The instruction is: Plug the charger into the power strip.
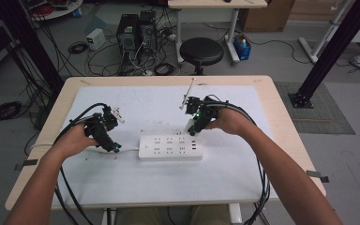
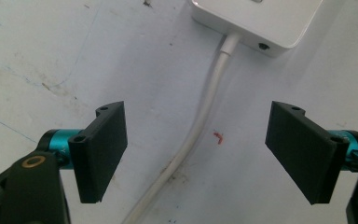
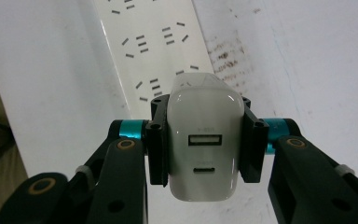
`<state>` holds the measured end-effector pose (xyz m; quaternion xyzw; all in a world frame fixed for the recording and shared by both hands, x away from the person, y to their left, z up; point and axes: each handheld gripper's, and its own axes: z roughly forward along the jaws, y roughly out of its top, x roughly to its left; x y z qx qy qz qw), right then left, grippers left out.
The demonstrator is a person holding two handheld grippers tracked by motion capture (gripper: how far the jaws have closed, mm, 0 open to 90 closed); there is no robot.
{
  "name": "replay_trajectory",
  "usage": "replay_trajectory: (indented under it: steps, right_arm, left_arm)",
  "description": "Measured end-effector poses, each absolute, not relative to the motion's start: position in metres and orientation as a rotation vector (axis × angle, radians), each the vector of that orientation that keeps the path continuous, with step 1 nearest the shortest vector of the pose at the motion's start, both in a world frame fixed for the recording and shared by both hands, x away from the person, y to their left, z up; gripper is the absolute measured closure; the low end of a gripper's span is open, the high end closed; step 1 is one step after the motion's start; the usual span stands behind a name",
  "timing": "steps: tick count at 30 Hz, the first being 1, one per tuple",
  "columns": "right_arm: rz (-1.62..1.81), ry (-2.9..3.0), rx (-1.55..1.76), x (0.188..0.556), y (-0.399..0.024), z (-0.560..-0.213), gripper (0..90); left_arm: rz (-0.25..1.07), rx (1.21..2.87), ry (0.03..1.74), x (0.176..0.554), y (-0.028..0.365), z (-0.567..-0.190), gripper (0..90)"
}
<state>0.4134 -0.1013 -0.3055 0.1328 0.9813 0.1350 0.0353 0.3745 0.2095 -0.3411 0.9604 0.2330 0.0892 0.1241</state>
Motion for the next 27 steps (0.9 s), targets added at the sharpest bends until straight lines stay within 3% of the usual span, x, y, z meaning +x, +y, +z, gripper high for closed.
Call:
replay_trajectory:
  steps: [14, 27]
  right_arm:
    - [0.181, 3.047, 0.234, 0.416, -0.061, -0.344, 61.7]
    - [0.109, 3.045, 0.085, 0.414, -0.048, -0.352, 61.8]
  left_arm:
    - [0.275, 2.796, 0.66, 0.374, 0.213, -0.344, 20.7]
    - [0.275, 2.772, 0.688, 0.371, 0.218, -0.348, 20.7]
